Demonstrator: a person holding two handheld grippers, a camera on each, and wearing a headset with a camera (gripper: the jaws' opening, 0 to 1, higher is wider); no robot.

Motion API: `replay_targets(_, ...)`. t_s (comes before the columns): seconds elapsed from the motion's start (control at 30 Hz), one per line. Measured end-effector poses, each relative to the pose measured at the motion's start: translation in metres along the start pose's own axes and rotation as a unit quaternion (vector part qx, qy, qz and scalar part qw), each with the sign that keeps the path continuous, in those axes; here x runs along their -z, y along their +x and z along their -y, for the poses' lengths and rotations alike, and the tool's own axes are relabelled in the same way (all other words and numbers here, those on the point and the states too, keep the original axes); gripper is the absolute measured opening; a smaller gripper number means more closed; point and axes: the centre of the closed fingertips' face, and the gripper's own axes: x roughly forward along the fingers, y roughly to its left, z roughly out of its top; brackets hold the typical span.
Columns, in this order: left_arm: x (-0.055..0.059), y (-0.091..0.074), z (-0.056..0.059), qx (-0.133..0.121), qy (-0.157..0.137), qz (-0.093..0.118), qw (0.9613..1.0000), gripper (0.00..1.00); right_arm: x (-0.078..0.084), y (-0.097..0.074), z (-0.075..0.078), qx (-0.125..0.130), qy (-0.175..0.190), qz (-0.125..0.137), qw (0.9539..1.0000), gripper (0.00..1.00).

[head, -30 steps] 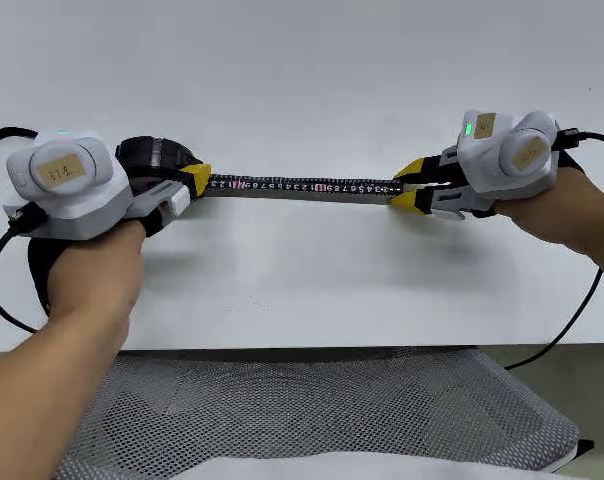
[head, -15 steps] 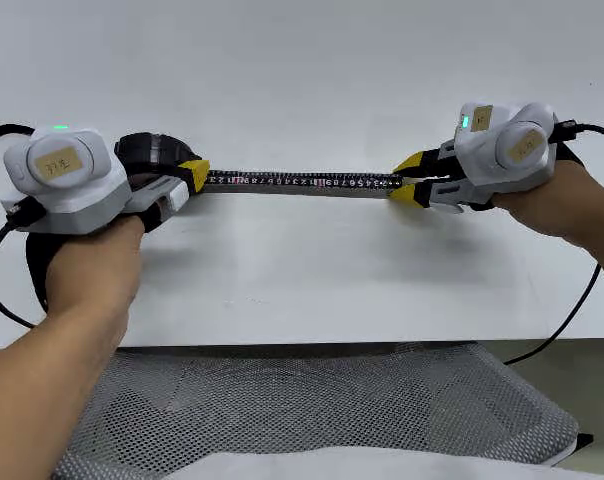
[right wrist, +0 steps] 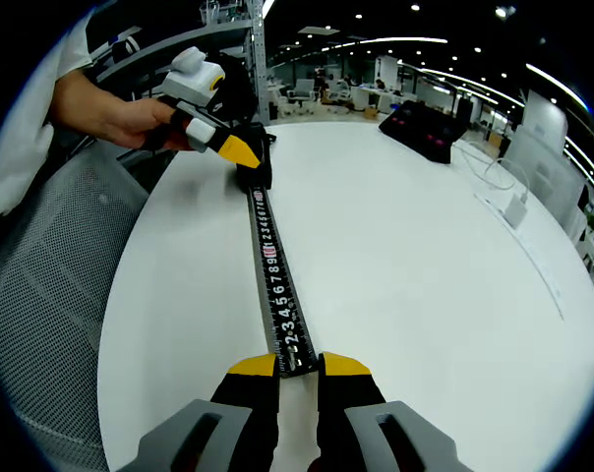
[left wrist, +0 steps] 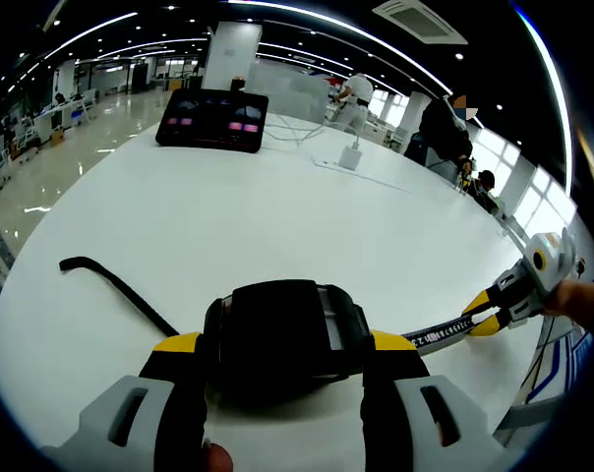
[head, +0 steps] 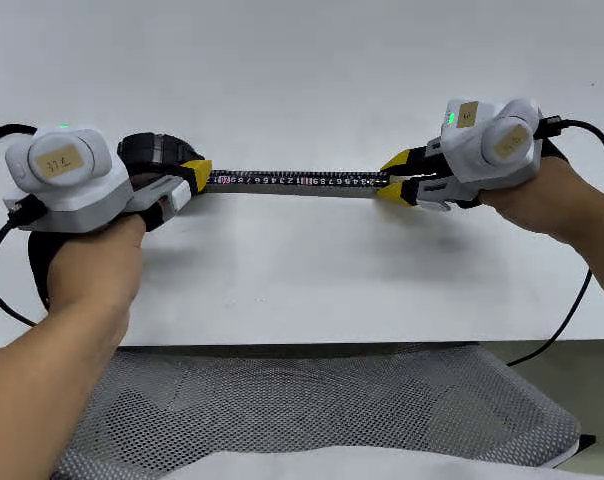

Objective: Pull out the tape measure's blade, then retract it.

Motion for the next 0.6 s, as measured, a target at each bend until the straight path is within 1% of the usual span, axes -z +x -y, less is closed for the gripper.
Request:
replay_targets(0.4,0.000,0.000,0.000,0.002,-0.006,0.000,1.0000,0.59,-0.014,0.010,-0.004,-0.007,0.002,0.015,0.9999,0.10)
replay_targets(0.6,0.000,0.000,0.000,0.003,-0.011,0.000,0.9999,0.59,-0.022,0.016,-0.004,-0.010,-0.002,0.018,0.9998,0.10)
